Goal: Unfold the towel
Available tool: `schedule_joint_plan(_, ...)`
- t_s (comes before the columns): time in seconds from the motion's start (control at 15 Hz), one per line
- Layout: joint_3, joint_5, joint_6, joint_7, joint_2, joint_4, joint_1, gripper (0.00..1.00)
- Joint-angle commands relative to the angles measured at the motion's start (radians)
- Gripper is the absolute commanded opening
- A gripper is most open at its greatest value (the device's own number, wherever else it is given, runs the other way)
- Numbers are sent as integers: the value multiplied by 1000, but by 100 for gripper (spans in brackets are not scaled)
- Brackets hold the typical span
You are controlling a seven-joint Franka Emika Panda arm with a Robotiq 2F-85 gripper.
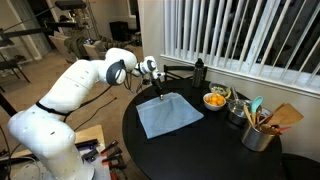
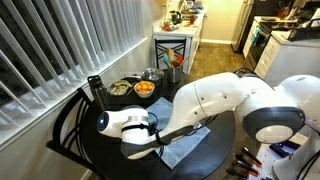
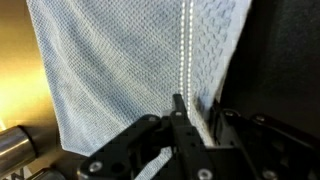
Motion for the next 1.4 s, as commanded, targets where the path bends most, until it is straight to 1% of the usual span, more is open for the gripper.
schedule_joint_plan(0.0, 7, 5, -13, -18, -24, -8, -3, 7)
schedule_joint_plan(0.07, 8, 9, -11, -16, -31, -13, -8, 4)
schedule_joint_plan(0.13, 10, 14, -10, -14, -35, -17, -13, 3)
schedule_joint_plan(0.53, 14, 27, -1, -10, -50, -34, -34, 3)
schedule_joint_plan(0.93, 15, 29, 16, -14, -118, -97, -72, 2)
schedule_joint_plan(1.2, 4, 17, -6, -28, -179, -178, -110, 3)
schedule_joint_plan(1.33, 7, 4, 31, -67, -224, -253, -140, 3)
